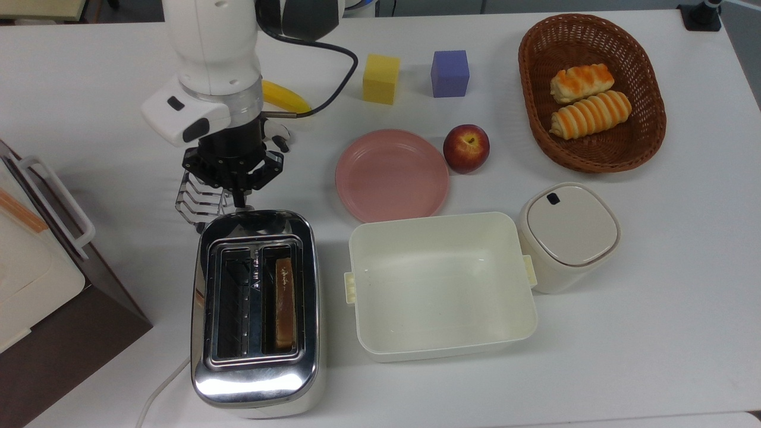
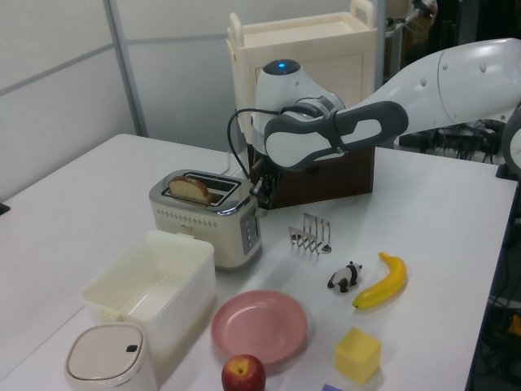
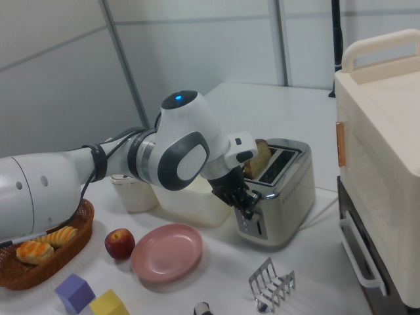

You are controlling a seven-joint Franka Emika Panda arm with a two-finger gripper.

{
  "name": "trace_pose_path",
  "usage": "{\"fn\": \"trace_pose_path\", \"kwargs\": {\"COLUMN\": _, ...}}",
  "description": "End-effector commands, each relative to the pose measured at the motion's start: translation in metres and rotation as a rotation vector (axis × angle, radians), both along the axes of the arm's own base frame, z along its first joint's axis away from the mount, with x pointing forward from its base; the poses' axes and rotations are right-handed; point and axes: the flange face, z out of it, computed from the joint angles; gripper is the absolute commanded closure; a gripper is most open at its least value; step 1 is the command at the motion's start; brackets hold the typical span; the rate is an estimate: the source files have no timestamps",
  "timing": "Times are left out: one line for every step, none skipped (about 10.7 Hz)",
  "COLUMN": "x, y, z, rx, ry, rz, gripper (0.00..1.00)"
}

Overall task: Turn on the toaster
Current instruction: 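Press the toaster lever down with the closed gripper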

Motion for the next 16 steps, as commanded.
{"fn": "trace_pose_path", "kwargs": {"x": 0.001, "y": 0.005, "z": 0.000, "rx": -0.017, "ry": -0.013, "rz": 0.032, "gripper": 1.00}}
{"fn": "trace_pose_path", "kwargs": {"x": 0.002, "y": 0.006, "z": -0.002, "rx": -0.017, "ry": -0.011, "rz": 0.036, "gripper": 1.00}}
{"fn": "trace_pose_path", "kwargs": {"x": 0.003, "y": 0.005, "z": -0.007, "rx": -0.016, "ry": -0.007, "rz": 0.036, "gripper": 1.00}}
{"fn": "trace_pose_path", "kwargs": {"x": 0.004, "y": 0.005, "z": -0.012, "rx": -0.020, "ry": 0.000, "rz": 0.040, "gripper": 1.00}}
{"fn": "trace_pose_path", "kwargs": {"x": 0.005, "y": 0.004, "z": -0.014, "rx": -0.030, "ry": -0.003, "rz": 0.044, "gripper": 1.00}}
{"fn": "trace_pose_path", "kwargs": {"x": 0.008, "y": 0.005, "z": -0.014, "rx": -0.029, "ry": -0.030, "rz": 0.048, "gripper": 1.00}}
{"fn": "trace_pose_path", "kwargs": {"x": 0.010, "y": 0.005, "z": -0.018, "rx": -0.029, "ry": -0.034, "rz": 0.050, "gripper": 1.00}}
{"fn": "trace_pose_path", "kwargs": {"x": 0.010, "y": 0.005, "z": -0.022, "rx": -0.028, "ry": -0.029, "rz": 0.051, "gripper": 1.00}}
{"fn": "trace_pose_path", "kwargs": {"x": 0.011, "y": 0.005, "z": -0.024, "rx": -0.032, "ry": -0.029, "rz": 0.054, "gripper": 1.00}}
{"fn": "trace_pose_path", "kwargs": {"x": 0.013, "y": 0.005, "z": -0.033, "rx": -0.038, "ry": -0.024, "rz": 0.059, "gripper": 1.00}}
{"fn": "trace_pose_path", "kwargs": {"x": 0.013, "y": 0.004, "z": -0.038, "rx": -0.043, "ry": -0.019, "rz": 0.062, "gripper": 1.00}}
{"fn": "trace_pose_path", "kwargs": {"x": 0.014, "y": 0.003, "z": -0.045, "rx": -0.042, "ry": -0.010, "rz": 0.062, "gripper": 1.00}}
{"fn": "trace_pose_path", "kwargs": {"x": 0.014, "y": 0.003, "z": -0.049, "rx": -0.047, "ry": -0.004, "rz": 0.066, "gripper": 1.00}}
{"fn": "trace_pose_path", "kwargs": {"x": 0.014, "y": 0.003, "z": -0.054, "rx": -0.046, "ry": 0.004, "rz": 0.066, "gripper": 1.00}}
{"fn": "trace_pose_path", "kwargs": {"x": 0.014, "y": 0.003, "z": -0.059, "rx": -0.045, "ry": 0.013, "rz": 0.066, "gripper": 1.00}}
{"fn": "trace_pose_path", "kwargs": {"x": 0.013, "y": 0.003, "z": -0.068, "rx": -0.043, "ry": 0.026, "rz": 0.068, "gripper": 1.00}}
